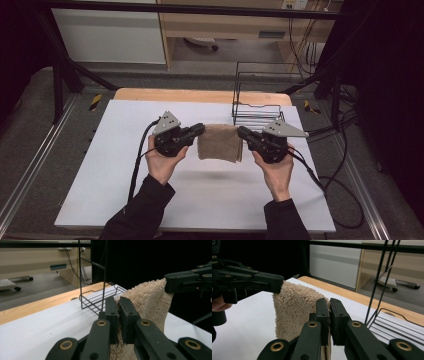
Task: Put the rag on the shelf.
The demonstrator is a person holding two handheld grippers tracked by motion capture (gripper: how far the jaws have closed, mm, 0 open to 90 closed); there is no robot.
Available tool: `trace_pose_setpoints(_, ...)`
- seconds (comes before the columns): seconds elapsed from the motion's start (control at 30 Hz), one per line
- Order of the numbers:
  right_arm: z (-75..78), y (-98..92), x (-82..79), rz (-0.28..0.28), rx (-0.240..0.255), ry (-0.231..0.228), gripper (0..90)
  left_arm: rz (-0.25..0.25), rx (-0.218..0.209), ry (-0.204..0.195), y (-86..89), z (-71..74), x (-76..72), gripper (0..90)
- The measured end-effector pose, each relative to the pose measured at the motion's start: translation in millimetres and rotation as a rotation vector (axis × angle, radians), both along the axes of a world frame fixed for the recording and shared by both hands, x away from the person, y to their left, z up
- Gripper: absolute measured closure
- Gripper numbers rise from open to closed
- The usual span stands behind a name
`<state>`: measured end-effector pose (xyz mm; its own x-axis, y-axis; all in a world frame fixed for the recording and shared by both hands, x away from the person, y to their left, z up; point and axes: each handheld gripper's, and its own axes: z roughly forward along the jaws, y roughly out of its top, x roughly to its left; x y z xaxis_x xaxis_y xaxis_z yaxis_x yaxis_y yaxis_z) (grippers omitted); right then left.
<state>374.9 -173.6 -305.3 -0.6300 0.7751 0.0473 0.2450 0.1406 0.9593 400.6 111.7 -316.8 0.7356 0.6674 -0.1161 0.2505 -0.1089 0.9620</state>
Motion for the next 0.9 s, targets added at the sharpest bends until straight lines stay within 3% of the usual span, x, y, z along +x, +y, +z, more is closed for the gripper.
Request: trace_pose_setpoints(0.9,37.5,-38.5,3.5,-0.103,0.017,-0.103,86.2,-0.024,-0.069,-0.081,-47.5,35.2,23.1,85.5)
